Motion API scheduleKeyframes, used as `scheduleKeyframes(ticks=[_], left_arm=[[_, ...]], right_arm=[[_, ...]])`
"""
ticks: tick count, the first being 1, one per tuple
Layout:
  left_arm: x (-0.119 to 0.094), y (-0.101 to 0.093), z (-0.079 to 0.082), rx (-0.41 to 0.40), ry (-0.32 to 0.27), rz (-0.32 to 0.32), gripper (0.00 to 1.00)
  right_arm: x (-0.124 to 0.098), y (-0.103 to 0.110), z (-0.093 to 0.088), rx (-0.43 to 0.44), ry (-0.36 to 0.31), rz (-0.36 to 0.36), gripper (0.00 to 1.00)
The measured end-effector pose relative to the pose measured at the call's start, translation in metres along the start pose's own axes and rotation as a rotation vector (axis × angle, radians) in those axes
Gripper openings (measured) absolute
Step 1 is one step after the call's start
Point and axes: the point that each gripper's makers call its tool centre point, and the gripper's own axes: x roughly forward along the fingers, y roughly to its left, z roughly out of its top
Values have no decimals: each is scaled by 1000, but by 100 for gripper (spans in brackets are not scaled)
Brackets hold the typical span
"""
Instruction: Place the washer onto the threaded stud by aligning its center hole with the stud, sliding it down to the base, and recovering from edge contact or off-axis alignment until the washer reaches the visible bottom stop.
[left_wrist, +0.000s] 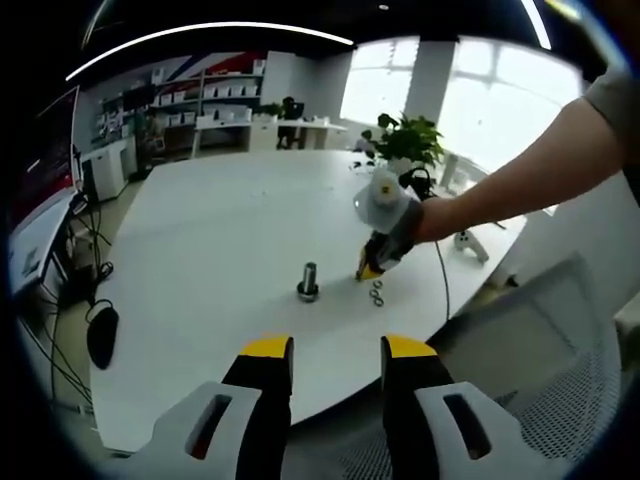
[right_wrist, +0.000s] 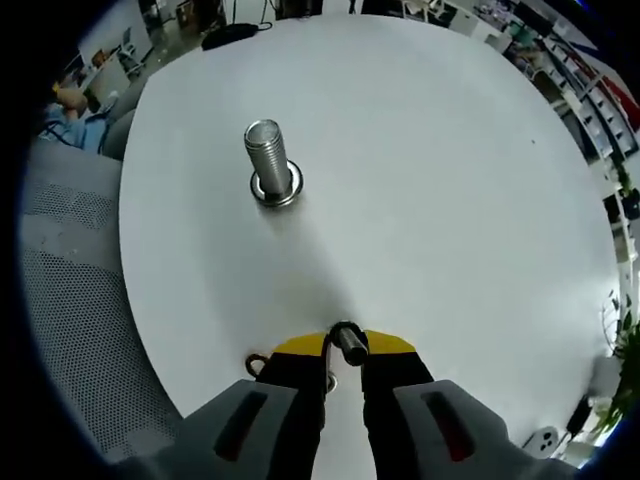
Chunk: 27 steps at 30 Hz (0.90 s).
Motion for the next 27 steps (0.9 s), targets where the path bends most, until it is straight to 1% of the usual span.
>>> scheduleKeyframes(ticks=[10, 14, 17, 21, 27], left_arm=[[0, 1, 0, 1, 2, 2, 33], [0, 1, -1, 0, 2, 1, 33], [0, 0, -1, 3, 4, 0, 33], [0, 0, 0, 2, 0, 1, 33], [0, 0, 0, 8, 0, -2, 33]], right_arm=[[0, 0, -1, 38, -2, 3, 15], [1, -1, -5, 56, 3, 0, 15], [-3, -3, -8, 74, -2, -5, 16], [-7, -4, -13, 92, 1, -11, 21], [-9, 0, -22, 104, 10, 6, 21]])
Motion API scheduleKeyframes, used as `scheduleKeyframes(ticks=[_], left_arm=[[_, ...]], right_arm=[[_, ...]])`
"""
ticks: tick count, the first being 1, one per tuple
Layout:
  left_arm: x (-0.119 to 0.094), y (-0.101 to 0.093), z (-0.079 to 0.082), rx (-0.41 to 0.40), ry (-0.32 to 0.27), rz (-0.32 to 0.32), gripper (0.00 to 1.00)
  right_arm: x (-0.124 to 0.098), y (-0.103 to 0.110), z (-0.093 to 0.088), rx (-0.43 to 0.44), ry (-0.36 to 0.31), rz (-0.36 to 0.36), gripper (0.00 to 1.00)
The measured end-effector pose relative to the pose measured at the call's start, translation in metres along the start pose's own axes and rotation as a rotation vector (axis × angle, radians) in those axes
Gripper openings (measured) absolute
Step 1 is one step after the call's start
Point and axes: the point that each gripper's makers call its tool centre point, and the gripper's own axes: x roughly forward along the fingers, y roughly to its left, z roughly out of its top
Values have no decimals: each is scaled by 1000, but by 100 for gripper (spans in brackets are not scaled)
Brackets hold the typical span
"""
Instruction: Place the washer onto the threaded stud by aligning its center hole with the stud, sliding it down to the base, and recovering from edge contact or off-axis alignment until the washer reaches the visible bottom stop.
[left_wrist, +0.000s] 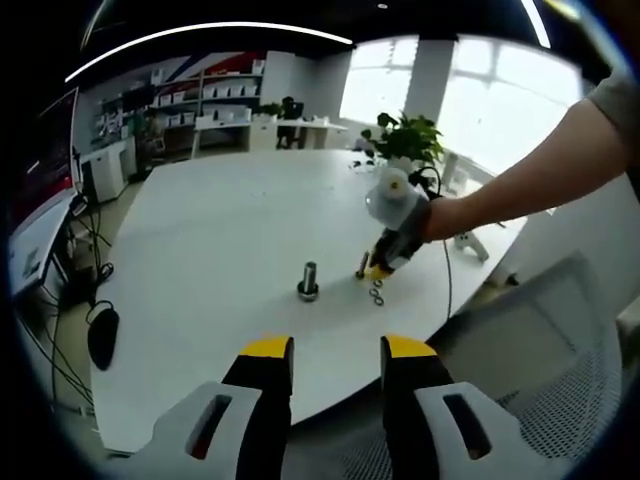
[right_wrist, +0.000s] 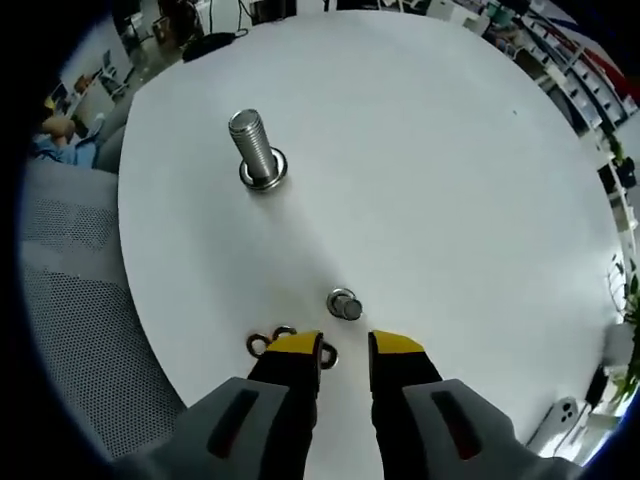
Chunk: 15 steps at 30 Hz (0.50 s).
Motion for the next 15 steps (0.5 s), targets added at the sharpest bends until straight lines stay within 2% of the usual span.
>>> scheduleKeyframes(ticks=[7, 8, 15], left_arm=[[0, 0, -1, 2, 2, -2, 33], [0, -1, -1, 2, 3, -2, 32], [0, -1, -1, 4, 4, -4, 32]], right_arm=[[3, 10, -13, 19, 18, 18, 20], [3, 10, -11, 37, -4, 21, 20], [3, 10, -11, 46, -6, 29, 20]])
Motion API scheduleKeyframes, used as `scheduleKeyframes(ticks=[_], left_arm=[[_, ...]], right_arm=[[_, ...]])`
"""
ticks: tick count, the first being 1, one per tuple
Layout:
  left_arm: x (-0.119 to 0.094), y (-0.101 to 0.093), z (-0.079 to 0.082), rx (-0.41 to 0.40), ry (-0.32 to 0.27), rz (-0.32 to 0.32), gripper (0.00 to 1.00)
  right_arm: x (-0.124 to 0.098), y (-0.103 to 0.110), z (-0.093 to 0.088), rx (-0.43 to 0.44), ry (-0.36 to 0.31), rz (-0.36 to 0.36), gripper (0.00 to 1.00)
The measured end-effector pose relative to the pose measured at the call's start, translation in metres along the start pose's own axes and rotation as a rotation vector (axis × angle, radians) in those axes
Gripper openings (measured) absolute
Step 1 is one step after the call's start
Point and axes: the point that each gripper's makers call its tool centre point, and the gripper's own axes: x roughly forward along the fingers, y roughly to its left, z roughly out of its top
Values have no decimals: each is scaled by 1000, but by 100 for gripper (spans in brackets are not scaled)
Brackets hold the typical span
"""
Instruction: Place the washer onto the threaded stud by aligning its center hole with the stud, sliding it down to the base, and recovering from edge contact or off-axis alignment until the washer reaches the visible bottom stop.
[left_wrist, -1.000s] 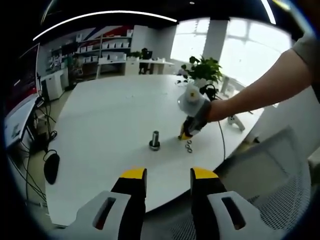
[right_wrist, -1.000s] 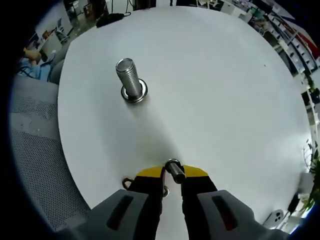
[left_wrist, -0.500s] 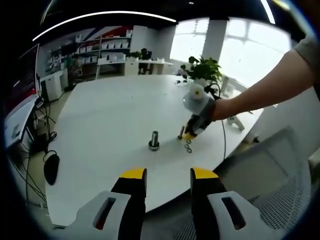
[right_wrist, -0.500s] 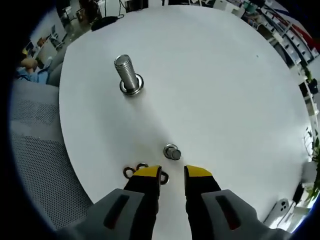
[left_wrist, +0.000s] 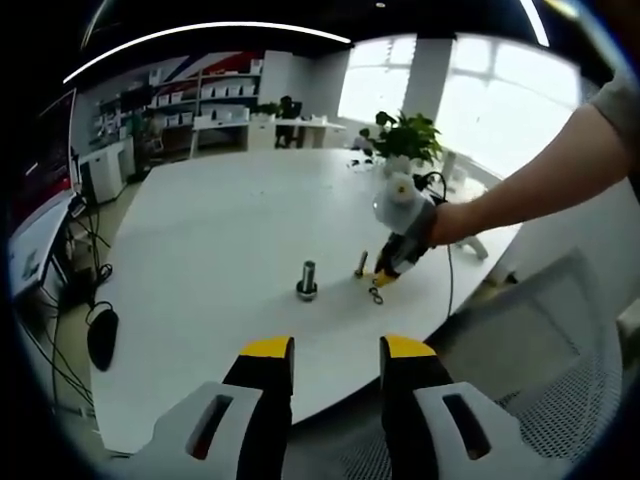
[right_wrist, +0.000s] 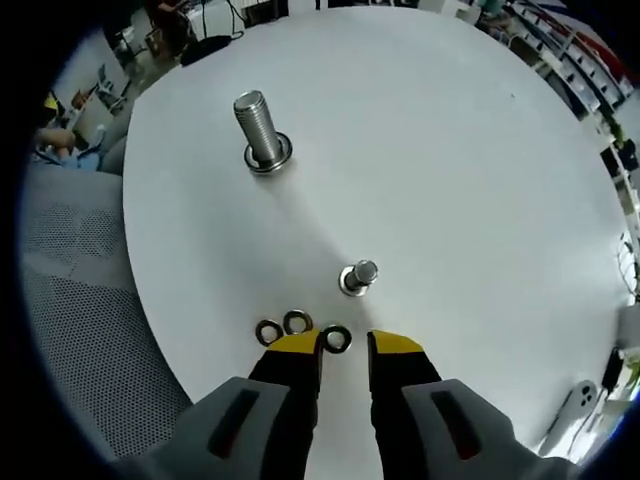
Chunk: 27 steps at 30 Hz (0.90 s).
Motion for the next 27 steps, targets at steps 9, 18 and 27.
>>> scheduleKeyframes(ticks=[9, 18, 27], left_arm=[[0, -1, 0, 1, -1, -4, 31], [0, -1, 0, 3, 1, -7, 31], [0, -1, 0, 4, 3, -8, 31]], right_arm=[[1, -3, 1, 9, -1, 2, 18], [0, -1, 1, 0, -17, -7, 19], [4, -1, -1, -12, -4, 34, 16]])
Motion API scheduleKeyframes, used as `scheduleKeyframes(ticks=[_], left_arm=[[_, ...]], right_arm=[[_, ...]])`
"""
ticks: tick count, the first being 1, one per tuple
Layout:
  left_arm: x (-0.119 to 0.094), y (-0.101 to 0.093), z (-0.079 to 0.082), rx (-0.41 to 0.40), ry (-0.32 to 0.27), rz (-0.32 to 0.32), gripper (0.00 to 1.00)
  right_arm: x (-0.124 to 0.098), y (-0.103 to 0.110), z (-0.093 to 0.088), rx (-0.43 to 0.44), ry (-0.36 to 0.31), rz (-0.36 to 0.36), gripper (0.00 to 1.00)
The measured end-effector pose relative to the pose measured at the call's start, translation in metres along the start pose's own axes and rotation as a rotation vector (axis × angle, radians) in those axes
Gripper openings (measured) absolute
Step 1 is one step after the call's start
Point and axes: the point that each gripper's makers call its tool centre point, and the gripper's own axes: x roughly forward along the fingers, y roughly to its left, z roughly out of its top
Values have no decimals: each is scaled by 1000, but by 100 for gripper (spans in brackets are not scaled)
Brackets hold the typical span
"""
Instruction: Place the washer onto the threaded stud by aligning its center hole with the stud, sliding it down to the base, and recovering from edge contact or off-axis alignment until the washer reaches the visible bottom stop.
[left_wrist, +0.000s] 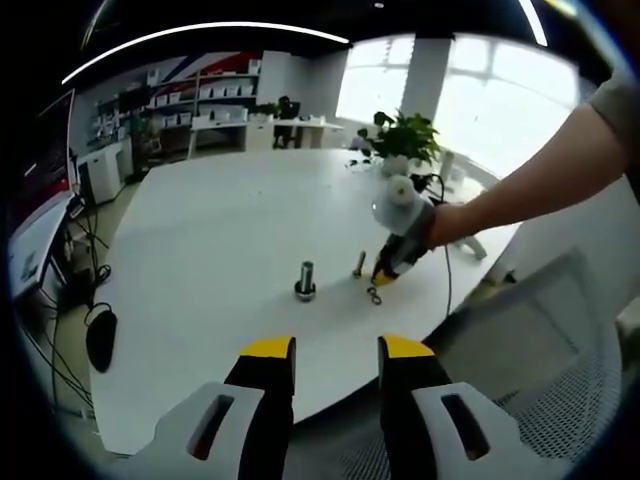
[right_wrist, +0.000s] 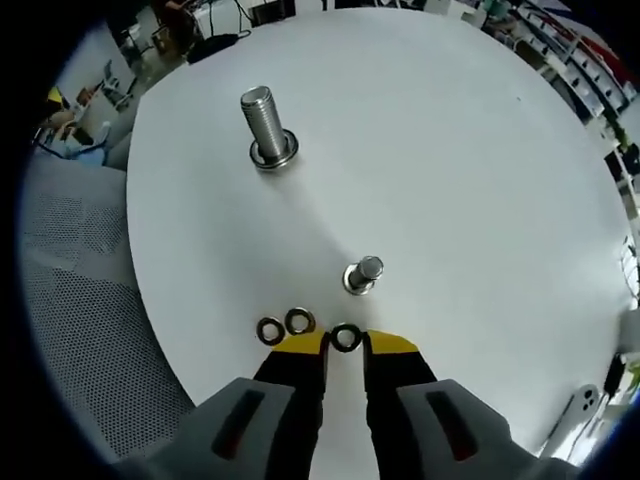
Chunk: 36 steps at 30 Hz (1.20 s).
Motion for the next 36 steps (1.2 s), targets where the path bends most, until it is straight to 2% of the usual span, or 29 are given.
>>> scheduleKeyframes(ticks=[4, 6, 11, 14, 16, 19, 22, 24, 30, 33, 36], left_arm=[[0, 0, -1, -1, 4, 1, 31], [0, 0, -1, -2, 5, 3, 30], [1, 1, -2, 0, 11, 3, 30], [1, 0, -2, 2, 15, 2, 30], [1, 1, -2, 4, 18, 4, 30], [1, 1, -2, 3, 15, 6, 30], [1, 1, -1, 5, 9, 4, 30], [1, 0, -1, 6, 8, 3, 30], [1, 1, -2, 4, 13, 5, 30], [0, 2, -2, 3, 10, 11, 30], [0, 1, -1, 1, 8, 12, 30]], right_arm=[[0, 0, 2, -22, -1, 33, 14], [1, -2, 2, -25, 25, 35, 14], [0, 1, 2, -52, 60, 28, 13], [1, 0, 2, -31, 72, 4, 14], [-1, 2, 1, -19, 65, -16, 14], [-1, 1, 0, -4, -3, -58, 14], [-4, 3, -3, 4, -54, -73, 14], [-2, 0, -3, 42, -66, -65, 14], [-4, 3, -2, 57, -52, -67, 13], [-7, 5, -11, 40, -8, -61, 13], [-10, 2, -12, 61, -23, -64, 13]])
